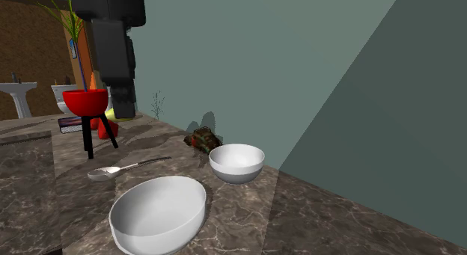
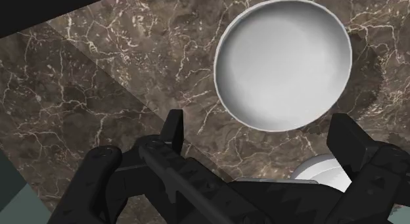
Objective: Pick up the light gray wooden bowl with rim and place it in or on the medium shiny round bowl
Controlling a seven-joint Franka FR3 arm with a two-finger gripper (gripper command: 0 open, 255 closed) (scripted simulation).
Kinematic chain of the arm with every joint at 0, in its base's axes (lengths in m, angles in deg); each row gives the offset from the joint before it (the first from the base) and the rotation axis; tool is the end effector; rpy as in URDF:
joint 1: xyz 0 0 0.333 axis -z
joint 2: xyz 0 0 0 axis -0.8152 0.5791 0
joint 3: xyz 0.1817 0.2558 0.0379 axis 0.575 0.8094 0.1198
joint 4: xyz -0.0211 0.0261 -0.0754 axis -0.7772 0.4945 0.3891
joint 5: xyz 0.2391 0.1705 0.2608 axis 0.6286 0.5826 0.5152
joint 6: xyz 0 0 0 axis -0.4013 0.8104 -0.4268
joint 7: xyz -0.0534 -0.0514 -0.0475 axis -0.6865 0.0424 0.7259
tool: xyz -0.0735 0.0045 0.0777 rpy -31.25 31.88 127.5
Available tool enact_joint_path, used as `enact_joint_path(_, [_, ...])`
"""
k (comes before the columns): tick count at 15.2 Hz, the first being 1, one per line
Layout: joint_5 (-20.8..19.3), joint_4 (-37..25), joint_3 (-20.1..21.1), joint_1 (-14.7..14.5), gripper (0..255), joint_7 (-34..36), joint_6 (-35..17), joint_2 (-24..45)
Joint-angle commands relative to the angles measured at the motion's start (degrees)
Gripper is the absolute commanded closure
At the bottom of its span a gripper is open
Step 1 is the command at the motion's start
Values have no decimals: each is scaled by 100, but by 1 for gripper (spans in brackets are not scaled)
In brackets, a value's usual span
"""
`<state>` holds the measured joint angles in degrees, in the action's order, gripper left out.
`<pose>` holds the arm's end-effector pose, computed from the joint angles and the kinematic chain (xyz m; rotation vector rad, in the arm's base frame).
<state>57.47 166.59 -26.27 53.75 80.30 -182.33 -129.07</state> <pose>0.3073 -0.0154 0.5595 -3.0895 0.0948 -0.0010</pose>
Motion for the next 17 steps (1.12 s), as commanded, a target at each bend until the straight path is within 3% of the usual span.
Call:
enact_joint_path(1, [0,0,0,0,0,0,0,0])
enact_joint_path(9, [241,-273,103,-199,0,46,-1334,1624])
enact_joint_path(17, [473,-1048,196,-372,0,30,-2310,3388])
